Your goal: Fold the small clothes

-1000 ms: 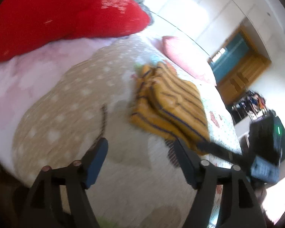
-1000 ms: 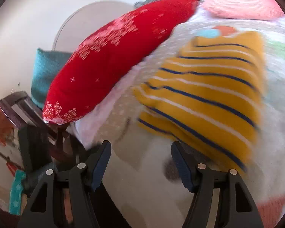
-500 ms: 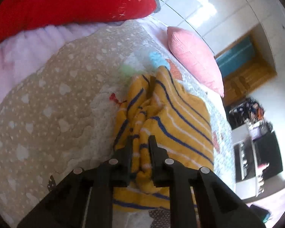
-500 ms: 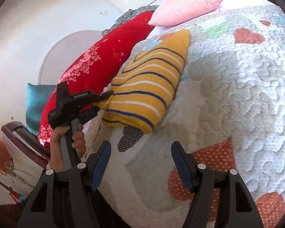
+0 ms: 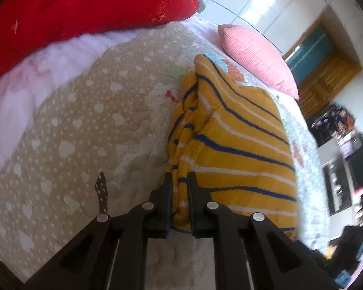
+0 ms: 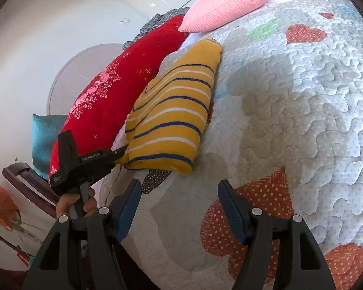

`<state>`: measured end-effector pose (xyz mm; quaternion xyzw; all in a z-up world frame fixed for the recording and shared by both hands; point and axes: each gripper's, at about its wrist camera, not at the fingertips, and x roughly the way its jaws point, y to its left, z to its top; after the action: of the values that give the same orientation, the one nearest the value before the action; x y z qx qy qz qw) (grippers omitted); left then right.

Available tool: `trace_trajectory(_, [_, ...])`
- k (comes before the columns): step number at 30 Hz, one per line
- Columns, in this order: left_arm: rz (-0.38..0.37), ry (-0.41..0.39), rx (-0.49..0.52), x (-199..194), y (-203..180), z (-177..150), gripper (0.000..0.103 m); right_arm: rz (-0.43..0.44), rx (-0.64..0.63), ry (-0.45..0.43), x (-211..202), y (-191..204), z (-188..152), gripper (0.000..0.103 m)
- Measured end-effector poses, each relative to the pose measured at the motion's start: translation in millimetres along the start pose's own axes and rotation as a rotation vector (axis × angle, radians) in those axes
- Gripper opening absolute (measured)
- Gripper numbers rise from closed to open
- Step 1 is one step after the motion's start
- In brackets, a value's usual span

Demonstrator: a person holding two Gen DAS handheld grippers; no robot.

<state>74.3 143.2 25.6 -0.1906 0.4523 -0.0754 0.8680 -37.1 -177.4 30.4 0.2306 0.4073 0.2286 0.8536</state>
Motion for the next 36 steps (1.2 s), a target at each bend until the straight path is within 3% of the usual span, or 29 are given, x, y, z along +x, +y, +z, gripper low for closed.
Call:
trace_trajectory(3, [0.016,-0.003,0.045,-2.8,-4.9,-2.9,0.015,-0.01,-0.002,-0.015,-3.6,-3.1,1.0,0.071])
trace_trajectory(7, [-0.062,0.003,0.012,-14.6,3.5,2.0,0.022,-0.035,0.015,-0.032,-0.9,-12.5,13.3,0.072])
trace_trajectory(9, [-0.103,-0.027,-0.002,-22.5,7.4,11.0,0.044,-0.05,0.02,-0.039,6.5,-17.8,25.6,0.072])
trace_trajectory(10, [-0.114,-0.044,-0.01,-23.4,6.7,16.1,0.066,-0.048,0.023,-0.039,9.7,-20.2,30.6,0.074])
trace_trajectory(11, [-0.129,-0.072,-0.027,-25.0,8.7,24.2,0.08,-0.037,0.031,-0.037,17.2,-23.0,39.1,0.074])
trace_trajectory(15, [-0.189,-0.069,0.015,-4.0,3.4,56.8,0.093,0.004,0.062,-0.026,47.7,-28.3,67.6,0.074])
trace_trajectory(18, [-0.157,0.009,0.088,33.1,-1.2,77.4,0.094,0.045,0.097,-0.008,76.2,-32.5,90.0,0.074])
trace_trajectory(21, [-0.212,0.161,0.095,77.8,3.5,86.5,0.095,0.063,0.101,0.005,105.0,-31.1,111.8,0.075])
trace_trajectory(24, [-0.258,0.158,0.075,86.1,6.9,91.8,0.098,0.081,0.105,0.014,127.3,-30.4,124.4,0.073])
trace_trajectory(25, [-0.269,0.155,0.058,84.9,7.0,91.9,0.085,0.093,0.109,0.019,131.6,-30.7,126.6,0.066])
trace_trajectory(26, [-0.307,0.167,0.03,85.3,7.7,91.4,0.059,0.106,0.117,0.025,133.4,-31.1,127.7,0.055])
trace_trajectory(27, [-0.348,0.195,-0.021,87.0,7.6,88.6,0.059,0.141,0.137,0.033,133.0,-33.8,129.2,0.051])
trace_trajectory(28, [-0.341,0.186,-0.027,83.4,5.3,84.2,0.059,0.168,0.155,0.032,130.2,-36.3,130.9,0.044])
trace_trajectory(30, [-0.33,0.173,-0.008,79.3,-8.1,78.5,0.059,0.219,0.18,0.02,117.3,-40.2,132.0,0.04])
trace_trajectory(36, [-0.419,0.205,0.012,92.4,-72.1,58.4,0.059,0.146,0.104,-0.103,46.5,-44.1,140.6,0.039])
